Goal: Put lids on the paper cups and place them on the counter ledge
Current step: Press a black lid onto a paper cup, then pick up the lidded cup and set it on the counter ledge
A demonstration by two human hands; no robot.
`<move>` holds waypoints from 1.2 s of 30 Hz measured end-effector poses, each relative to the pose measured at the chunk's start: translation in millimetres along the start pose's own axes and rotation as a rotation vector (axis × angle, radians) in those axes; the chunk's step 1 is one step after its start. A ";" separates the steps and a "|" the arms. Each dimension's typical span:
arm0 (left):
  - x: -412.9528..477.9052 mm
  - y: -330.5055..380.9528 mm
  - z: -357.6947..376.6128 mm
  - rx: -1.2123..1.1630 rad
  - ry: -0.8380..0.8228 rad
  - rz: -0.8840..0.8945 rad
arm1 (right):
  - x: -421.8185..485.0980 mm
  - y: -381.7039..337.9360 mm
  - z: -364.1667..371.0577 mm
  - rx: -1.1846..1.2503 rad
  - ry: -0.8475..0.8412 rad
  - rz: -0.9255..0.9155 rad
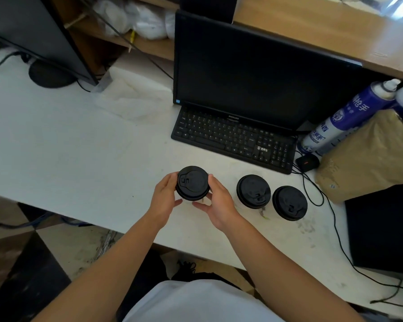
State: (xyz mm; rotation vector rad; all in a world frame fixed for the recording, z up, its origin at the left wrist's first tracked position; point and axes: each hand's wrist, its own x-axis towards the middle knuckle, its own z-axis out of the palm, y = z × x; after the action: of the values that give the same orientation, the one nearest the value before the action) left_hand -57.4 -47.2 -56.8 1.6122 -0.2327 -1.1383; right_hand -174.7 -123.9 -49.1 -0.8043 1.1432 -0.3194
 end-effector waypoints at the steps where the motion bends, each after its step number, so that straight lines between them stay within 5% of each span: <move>1: 0.4 -0.1 -0.7 0.003 0.001 0.004 | 0.4 1.1 -0.5 0.019 -0.011 -0.001; 16: -11.4 8.3 6.8 -0.082 0.054 -0.070 | -6.9 -4.9 1.4 -0.161 -0.083 -0.042; 22: -9.5 20.6 -6.8 -0.217 -0.027 -0.323 | -8.6 -9.7 -11.5 -0.668 -0.262 -0.244; 36: 10.8 15.2 -39.8 -0.243 -0.081 -0.315 | 4.5 -46.5 13.4 -1.178 -0.309 -0.354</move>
State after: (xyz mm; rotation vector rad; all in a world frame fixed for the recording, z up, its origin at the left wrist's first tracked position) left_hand -15.6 -34.4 -52.2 1.4191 0.1099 -1.4151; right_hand -153.1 -153.1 -16.8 -2.0211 0.8202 0.2437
